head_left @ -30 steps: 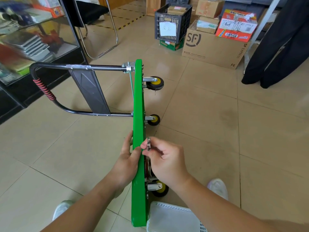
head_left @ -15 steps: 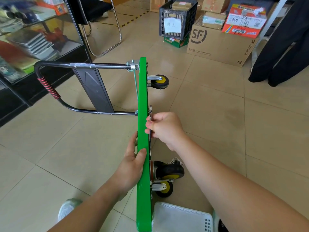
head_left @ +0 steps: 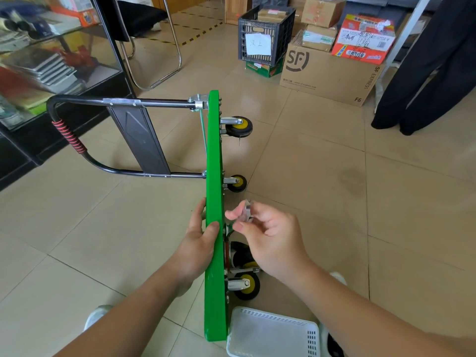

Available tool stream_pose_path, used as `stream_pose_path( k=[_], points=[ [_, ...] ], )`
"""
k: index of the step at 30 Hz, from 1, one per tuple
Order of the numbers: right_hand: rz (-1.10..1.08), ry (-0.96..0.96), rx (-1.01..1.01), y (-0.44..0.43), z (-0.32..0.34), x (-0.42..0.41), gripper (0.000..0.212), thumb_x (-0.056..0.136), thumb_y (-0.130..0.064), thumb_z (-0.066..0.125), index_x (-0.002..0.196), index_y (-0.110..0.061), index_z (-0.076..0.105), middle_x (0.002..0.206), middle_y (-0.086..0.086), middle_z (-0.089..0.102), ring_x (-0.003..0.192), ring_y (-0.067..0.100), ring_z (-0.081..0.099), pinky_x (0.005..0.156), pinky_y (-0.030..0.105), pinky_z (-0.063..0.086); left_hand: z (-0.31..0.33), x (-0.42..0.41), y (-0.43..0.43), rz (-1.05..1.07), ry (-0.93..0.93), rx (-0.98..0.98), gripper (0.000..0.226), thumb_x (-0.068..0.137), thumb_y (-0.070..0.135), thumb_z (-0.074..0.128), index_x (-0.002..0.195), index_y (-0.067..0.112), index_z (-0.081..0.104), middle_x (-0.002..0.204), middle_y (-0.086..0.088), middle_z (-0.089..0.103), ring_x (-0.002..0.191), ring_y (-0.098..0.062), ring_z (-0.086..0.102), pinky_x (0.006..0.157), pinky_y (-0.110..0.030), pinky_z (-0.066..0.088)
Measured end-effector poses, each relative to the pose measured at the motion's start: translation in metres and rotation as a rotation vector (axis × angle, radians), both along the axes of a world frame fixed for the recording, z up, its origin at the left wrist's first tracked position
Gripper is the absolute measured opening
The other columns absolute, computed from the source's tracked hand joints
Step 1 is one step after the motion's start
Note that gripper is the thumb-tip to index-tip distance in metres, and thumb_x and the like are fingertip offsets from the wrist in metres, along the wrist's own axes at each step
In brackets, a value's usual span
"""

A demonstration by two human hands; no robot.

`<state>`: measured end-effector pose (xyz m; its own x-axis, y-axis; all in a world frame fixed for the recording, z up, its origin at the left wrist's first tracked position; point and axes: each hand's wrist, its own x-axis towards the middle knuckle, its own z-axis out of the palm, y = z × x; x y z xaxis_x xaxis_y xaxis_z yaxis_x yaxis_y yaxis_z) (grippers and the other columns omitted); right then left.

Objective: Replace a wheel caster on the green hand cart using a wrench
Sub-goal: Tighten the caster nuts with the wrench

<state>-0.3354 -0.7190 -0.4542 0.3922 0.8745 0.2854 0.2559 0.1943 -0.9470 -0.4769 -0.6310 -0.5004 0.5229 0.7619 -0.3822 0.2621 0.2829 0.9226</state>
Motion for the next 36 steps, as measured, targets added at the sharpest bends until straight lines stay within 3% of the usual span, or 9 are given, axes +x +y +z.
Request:
stream_pose_path(
  k=[4,8,12,19,23,27,29,32,36],
  points=[
    [-0.029,-0.1,0.122,-0.01,-0.024,-0.011,0.026,0.086,0.008,0.068,0.102,-0.012,0.076,0.101,0.007,0.076,0.097,0.011,0.074,0.081,0.029,0.061,0.001,0.001,0.0,-0.003,-0.004,0.01,0.054,0.111,0.034,0.041,0.151,0.062,0.018,0.126,0.006,0.062,0.106,-0.04,0.068,0.089,-0.062,0.057],
    [-0.061,-0.11,0.153,-0.01,-0.037,-0.018,0.033,0.091,0.01,0.062,0.107,-0.017,0.071,0.104,0.006,0.075,0.097,0.013,0.074,0.074,0.039,0.064,0.003,0.001,-0.001,-0.014,-0.006,0.03,0.053,0.111,0.034,0.039,0.151,0.061,0.017,0.132,0.004,0.058,0.107,-0.033,0.068,0.093,-0.057,0.057],
    [-0.051,-0.199,0.181,-0.006,-0.041,-0.02,0.033,0.087,0.016,0.063,0.107,-0.008,0.074,0.102,0.007,0.075,0.094,0.012,0.075,0.073,0.038,0.064,0.005,0.0,-0.002,-0.02,-0.007,0.037,0.055,0.111,0.033,0.04,0.155,0.055,0.016,0.123,0.008,0.06,0.111,-0.028,0.067,0.097,-0.05,0.057],
    [-0.026,-0.228,0.16,0.011,-0.029,-0.007,0.015,0.088,-0.004,0.069,0.101,-0.008,0.076,0.097,0.0,0.076,0.089,0.007,0.074,0.078,0.029,0.062,0.006,0.002,-0.005,-0.003,-0.008,0.026,0.053,0.108,0.044,0.044,0.149,0.065,0.018,0.136,0.007,0.062,0.11,-0.026,0.07,0.096,-0.056,0.057],
    [0.021,-0.223,0.043,0.024,-0.017,-0.009,0.015,0.086,-0.006,0.07,0.095,-0.016,0.077,0.092,-0.004,0.077,0.087,0.011,0.073,0.084,0.03,0.059,0.002,0.001,-0.003,0.004,-0.003,0.035,0.057,0.108,0.041,0.044,0.155,0.056,0.016,0.125,0.004,0.07,0.103,-0.022,0.073,0.09,-0.047,0.06],
    [-0.047,-0.02,-0.219,0.05,-0.001,-0.002,0.029,0.088,-0.004,0.071,0.088,-0.032,0.074,0.086,-0.013,0.075,0.088,0.005,0.073,0.092,0.027,0.056,0.002,-0.001,-0.003,0.017,0.03,0.024,0.049,0.111,0.029,0.039,0.145,0.061,0.023,0.091,0.024,0.064,0.102,-0.045,0.066,0.092,-0.061,0.055],
    [-0.049,0.05,-0.362,0.072,0.003,0.01,0.02,0.092,-0.006,0.069,0.095,-0.026,0.073,0.088,-0.007,0.076,0.082,0.008,0.075,0.086,0.03,0.059,0.003,0.0,-0.002,0.012,0.054,0.022,0.049,0.111,0.028,0.038,0.141,0.065,0.022,0.094,0.022,0.055,0.111,-0.048,0.061,0.093,-0.063,0.053],
    [-0.081,0.205,-0.515,0.098,0.004,0.021,0.012,0.094,-0.005,0.067,0.092,-0.016,0.071,0.088,0.005,0.075,0.07,0.012,0.074,0.074,0.032,0.062,0.004,0.002,-0.002,-0.006,0.063,0.031,0.054,0.112,0.031,0.037,0.153,0.057,0.015,0.101,0.021,0.055,0.11,-0.044,0.063,0.091,-0.06,0.055],
    [-0.055,0.178,-0.546,0.105,-0.002,0.023,0.02,0.094,-0.006,0.066,0.085,-0.022,0.07,0.083,0.001,0.075,0.069,0.01,0.074,0.063,0.025,0.059,0.003,-0.001,-0.001,-0.014,0.065,0.017,0.056,0.111,0.032,0.037,0.155,0.057,0.011,0.105,0.018,0.057,0.107,-0.042,0.065,0.09,-0.059,0.056]
  ],
)
